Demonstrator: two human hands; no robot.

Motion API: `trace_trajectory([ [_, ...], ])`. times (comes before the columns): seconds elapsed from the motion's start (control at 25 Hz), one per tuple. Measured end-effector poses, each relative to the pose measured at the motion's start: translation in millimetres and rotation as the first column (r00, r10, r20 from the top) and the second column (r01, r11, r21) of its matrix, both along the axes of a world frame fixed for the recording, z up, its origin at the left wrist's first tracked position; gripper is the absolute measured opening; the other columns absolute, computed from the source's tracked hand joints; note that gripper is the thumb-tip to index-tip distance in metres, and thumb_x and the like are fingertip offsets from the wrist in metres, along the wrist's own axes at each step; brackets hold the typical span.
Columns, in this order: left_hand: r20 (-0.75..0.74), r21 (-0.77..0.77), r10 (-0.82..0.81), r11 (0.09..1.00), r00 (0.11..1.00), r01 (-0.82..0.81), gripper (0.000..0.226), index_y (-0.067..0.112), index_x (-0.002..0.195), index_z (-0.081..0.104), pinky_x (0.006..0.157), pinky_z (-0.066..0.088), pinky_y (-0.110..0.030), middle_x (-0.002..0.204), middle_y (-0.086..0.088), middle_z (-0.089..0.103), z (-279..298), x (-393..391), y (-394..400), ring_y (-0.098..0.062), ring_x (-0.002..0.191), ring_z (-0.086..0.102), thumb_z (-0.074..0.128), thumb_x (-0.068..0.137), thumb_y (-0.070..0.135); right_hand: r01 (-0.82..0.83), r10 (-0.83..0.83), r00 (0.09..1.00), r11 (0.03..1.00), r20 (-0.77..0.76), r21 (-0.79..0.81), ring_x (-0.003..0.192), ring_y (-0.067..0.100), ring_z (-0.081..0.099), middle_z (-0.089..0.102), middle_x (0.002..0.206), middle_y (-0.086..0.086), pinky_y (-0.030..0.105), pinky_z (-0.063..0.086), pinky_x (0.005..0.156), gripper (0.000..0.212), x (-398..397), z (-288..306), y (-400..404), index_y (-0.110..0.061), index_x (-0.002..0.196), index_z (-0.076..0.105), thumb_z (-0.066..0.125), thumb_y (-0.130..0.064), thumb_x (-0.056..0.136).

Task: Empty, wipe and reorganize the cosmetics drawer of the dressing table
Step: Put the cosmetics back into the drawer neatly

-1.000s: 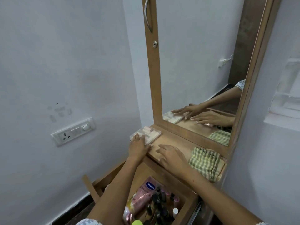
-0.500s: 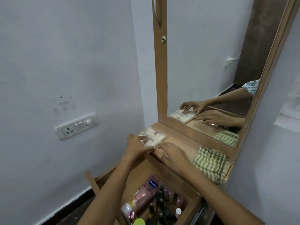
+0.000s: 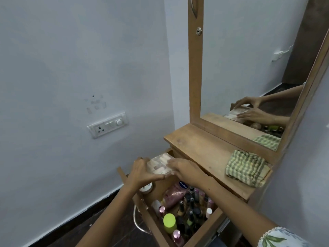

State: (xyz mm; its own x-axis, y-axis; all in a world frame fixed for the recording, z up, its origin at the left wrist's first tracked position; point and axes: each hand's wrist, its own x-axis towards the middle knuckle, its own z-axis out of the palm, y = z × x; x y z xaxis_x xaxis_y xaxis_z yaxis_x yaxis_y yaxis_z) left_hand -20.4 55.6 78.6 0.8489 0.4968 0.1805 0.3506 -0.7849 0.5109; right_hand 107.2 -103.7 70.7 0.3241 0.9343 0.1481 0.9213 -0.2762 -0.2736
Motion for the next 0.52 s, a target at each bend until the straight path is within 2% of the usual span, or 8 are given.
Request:
trace_trajectory([
  [0.08,-0.055,0.009,0.008,1.000,0.998,-0.007,0.071,0.012,0.068,0.059,0.047,0.023,-0.019,0.059,0.007,0.048,-12,-5,1,-0.009,0.059,0.044,0.060,0.042,0.079,-0.015,0.014,1.000,0.997,-0.022,-0.079,0.115,0.029,0.057,0.062,0.125,0.007,0.042,0.049,0.092,0.034,-5,-8,5,-0.017,0.119,0.063,0.049,-0.006,0.090],
  [0.2,-0.112,0.026,-0.022,0.999,0.993,0.025,0.066,0.019,0.071,0.054,0.049,0.022,-0.016,0.064,0.011,0.046,-25,3,-5,-0.012,0.069,0.047,0.057,0.042,0.078,0.038,-0.045,0.999,0.978,-0.029,-0.207,0.112,0.032,0.056,0.059,0.125,0.012,0.038,0.048,0.089,0.041,-6,-13,8,-0.024,0.126,0.060,0.048,-0.007,0.091],
  [0.32,-0.118,0.046,-0.043,0.998,0.992,0.049,0.068,0.016,0.076,0.061,0.051,0.026,-0.014,0.072,0.002,0.061,-34,15,-13,-0.014,0.074,0.051,0.051,0.043,0.074,0.071,-0.079,0.997,0.945,-0.013,-0.319,0.113,0.033,0.055,0.055,0.128,0.013,0.036,0.046,0.087,0.044,-3,-16,12,-0.026,0.130,0.056,0.050,-0.009,0.090],
  [0.36,-0.118,0.056,-0.049,0.997,0.992,0.056,0.071,0.014,0.081,0.064,0.054,0.028,-0.014,0.078,0.000,0.065,-37,19,-15,-0.015,0.077,0.053,0.050,0.045,0.074,0.073,-0.082,0.997,0.939,-0.013,-0.336,0.113,0.033,0.055,0.053,0.130,0.013,0.037,0.046,0.088,0.044,-1,-18,14,-0.027,0.131,0.056,0.051,-0.011,0.090],
  [0.44,-0.150,0.079,-0.046,0.995,0.988,0.058,0.071,0.013,0.088,0.066,0.067,0.040,-0.024,0.089,-0.003,0.067,-45,25,-17,-0.018,0.085,0.055,0.052,0.052,0.072,0.078,-0.092,0.996,0.929,-0.020,-0.362,0.114,0.033,0.054,0.049,0.135,0.013,0.037,0.046,0.090,0.042,3,-21,18,-0.026,0.131,0.056,0.052,-0.014,0.091],
  [0.52,-0.212,0.113,-0.022,0.992,0.977,0.047,0.063,0.011,0.096,0.066,0.078,0.046,-0.031,0.101,-0.007,0.066,-53,29,-20,-0.021,0.096,0.057,0.061,0.064,0.066,0.083,-0.099,0.995,0.915,-0.021,-0.394,0.117,0.033,0.053,0.047,0.137,0.014,0.037,0.044,0.093,0.041,6,-24,22,-0.025,0.133,0.054,0.050,-0.016,0.093],
])
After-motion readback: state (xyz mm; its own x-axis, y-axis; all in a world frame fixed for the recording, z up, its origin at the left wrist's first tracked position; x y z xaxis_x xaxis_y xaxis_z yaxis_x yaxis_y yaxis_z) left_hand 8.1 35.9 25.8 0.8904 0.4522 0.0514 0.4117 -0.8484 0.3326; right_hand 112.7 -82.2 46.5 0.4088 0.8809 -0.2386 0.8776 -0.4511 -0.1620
